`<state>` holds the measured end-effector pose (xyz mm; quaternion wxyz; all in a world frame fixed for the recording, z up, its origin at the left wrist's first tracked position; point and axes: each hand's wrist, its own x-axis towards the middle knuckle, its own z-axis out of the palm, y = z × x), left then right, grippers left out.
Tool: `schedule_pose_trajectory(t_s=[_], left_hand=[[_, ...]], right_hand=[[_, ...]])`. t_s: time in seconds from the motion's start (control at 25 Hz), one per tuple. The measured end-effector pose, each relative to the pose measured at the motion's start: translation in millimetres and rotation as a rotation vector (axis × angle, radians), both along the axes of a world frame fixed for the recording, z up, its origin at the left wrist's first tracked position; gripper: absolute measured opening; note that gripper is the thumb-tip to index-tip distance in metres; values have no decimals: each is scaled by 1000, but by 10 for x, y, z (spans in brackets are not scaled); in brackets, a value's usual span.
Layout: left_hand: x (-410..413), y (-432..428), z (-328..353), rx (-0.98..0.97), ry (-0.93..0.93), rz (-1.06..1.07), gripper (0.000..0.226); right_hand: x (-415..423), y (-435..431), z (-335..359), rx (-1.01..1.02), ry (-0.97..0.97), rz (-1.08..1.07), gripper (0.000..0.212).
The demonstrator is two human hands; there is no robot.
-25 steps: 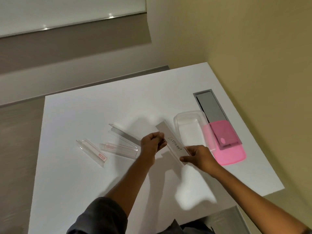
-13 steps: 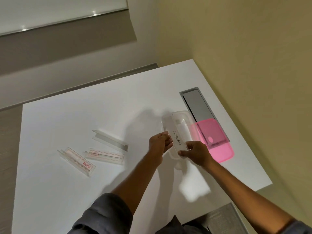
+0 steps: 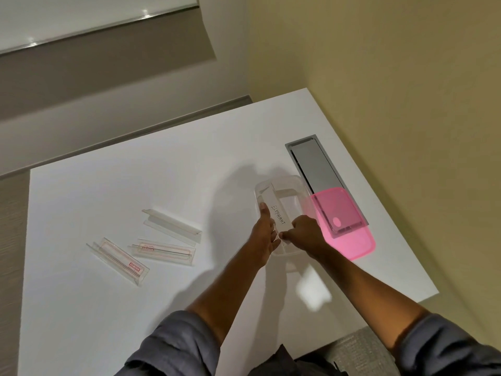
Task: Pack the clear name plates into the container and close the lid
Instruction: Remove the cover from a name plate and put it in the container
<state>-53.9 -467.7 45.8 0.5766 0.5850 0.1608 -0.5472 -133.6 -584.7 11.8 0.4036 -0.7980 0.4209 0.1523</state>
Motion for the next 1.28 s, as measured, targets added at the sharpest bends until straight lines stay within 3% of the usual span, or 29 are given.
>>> schedule_pose_trajectory(t_s=[0.4, 0.64, 0.92, 1.08, 1.28], left_hand=[[-12, -42, -46, 82, 52, 30, 94], [-9, 89, -63, 106, 38, 25, 86], [6, 357, -69, 139, -68, 202, 62], [36, 540, -113, 153, -81, 256, 59], [86, 800, -149, 163, -62, 296, 58]], right_hand=[[126, 62, -334, -44, 68, -17, 21], [206, 138, -470, -24, 124, -68, 34], [293, 204, -494, -66, 211, -46, 74], [302, 204, -513, -52, 221, -33, 78], [295, 185, -396, -4, 190, -10, 68]])
